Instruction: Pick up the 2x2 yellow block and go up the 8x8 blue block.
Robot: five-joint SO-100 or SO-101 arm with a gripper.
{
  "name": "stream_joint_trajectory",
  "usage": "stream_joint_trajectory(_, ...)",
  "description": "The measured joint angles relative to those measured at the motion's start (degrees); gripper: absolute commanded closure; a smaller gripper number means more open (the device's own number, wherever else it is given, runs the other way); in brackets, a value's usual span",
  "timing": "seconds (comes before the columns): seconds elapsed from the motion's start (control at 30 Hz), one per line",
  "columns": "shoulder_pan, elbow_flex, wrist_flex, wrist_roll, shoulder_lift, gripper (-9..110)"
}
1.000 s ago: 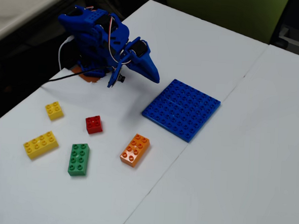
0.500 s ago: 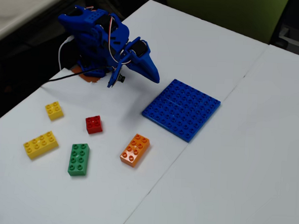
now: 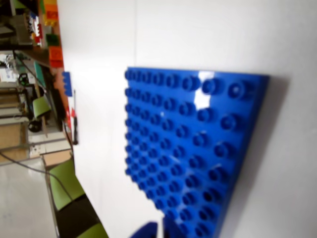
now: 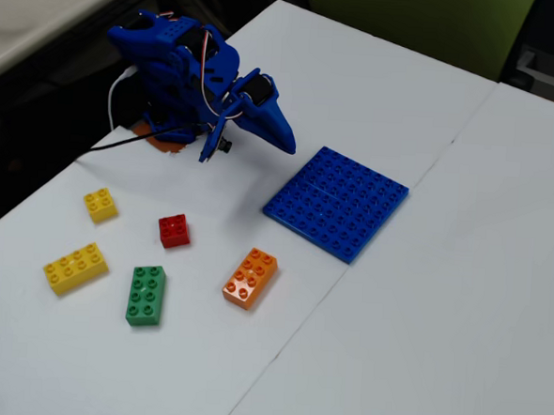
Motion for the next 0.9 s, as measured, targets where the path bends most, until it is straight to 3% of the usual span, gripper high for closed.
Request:
stream_joint_trajectory(0.67,-0.70,0.00,-0.26,-0.44,0.00,101)
stream_joint_trajectory(0.9,-0.26,-2.99,-1.58,-13.45,-2.46,101)
